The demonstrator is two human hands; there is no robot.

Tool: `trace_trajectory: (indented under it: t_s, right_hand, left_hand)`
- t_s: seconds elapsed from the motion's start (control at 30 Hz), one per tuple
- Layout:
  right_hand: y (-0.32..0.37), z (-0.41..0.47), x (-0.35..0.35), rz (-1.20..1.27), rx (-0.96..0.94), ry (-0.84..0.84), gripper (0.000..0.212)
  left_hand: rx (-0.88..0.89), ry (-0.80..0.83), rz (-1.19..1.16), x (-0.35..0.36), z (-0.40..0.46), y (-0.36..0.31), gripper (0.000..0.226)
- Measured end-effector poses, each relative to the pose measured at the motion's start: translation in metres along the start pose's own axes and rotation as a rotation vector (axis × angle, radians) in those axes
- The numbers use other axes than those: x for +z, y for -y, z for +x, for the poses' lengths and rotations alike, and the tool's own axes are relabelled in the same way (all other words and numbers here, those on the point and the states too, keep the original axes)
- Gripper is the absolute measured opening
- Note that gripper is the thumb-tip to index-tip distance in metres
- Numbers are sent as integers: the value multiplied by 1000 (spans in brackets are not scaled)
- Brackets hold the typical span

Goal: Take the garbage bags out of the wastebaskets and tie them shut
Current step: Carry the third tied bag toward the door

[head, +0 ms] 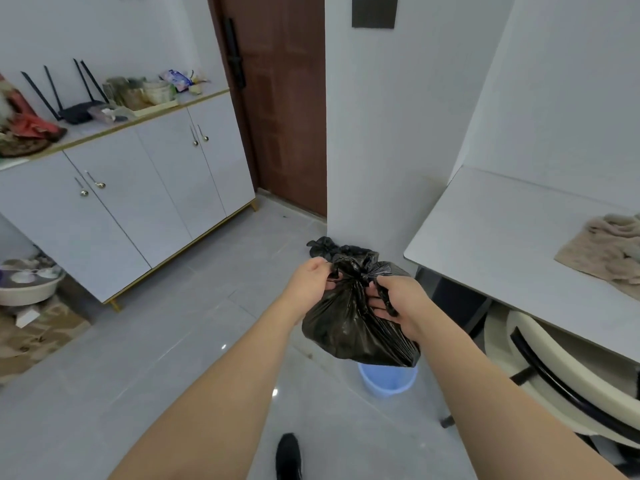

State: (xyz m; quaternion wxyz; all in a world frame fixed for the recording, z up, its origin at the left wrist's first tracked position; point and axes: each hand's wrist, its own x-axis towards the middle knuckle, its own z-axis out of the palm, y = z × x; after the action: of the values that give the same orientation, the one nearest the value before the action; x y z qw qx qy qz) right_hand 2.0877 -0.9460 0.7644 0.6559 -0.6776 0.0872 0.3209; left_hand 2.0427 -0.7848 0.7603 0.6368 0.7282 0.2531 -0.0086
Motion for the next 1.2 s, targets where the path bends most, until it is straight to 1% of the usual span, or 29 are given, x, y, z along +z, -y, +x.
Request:
trace_trajectory:
  t_s: [0.1, 0.17, 0.27, 0.43, 0.53, 0.7, 0.8, 0.9, 1.0, 1.13, 1.2]
  right_hand:
    - [25, 44, 23, -41, -34, -31, 22]
    - [42, 74, 40, -90, -24, -77, 22]
    - [64, 121, 62, -78, -15, -105, 24]
    - [90, 195, 81, -128, 6, -190, 21]
    - [103, 240, 80, -141, -1, -230, 17]
    - [115, 329, 68, -94, 35, -271, 24]
    - [122, 380, 55, -65, 52, -308, 26]
    - [131, 420, 45, -48, 59, -352, 23]
    - [139, 457, 42, -51, 67, -407, 21]
    - [134, 516, 33, -26, 99, -475, 24]
    - [115, 560, 25, 4, 121, -547, 26]
  left_hand:
    - [8, 28, 19, -23, 59, -9, 25]
    - [-7, 62, 18, -39, 98, -17, 25]
    - [-12, 116, 20, -61, 156, -27, 26]
    - [-101, 198, -26, -74, 246, -33, 22]
    - [-127, 253, -7, -69, 298, -35, 20]
    - [-167, 323, 67, -54, 389, -41, 17]
    - [-176, 388, 197, -45, 441, -52, 19]
    - [-137, 468, 325, -36, 491, -60, 23]
    - [-105, 512, 412, -26, 543, -66, 27]
    - [-64, 577, 497, -6, 611, -36, 30]
    - [-6, 667, 526, 13, 653, -6, 31]
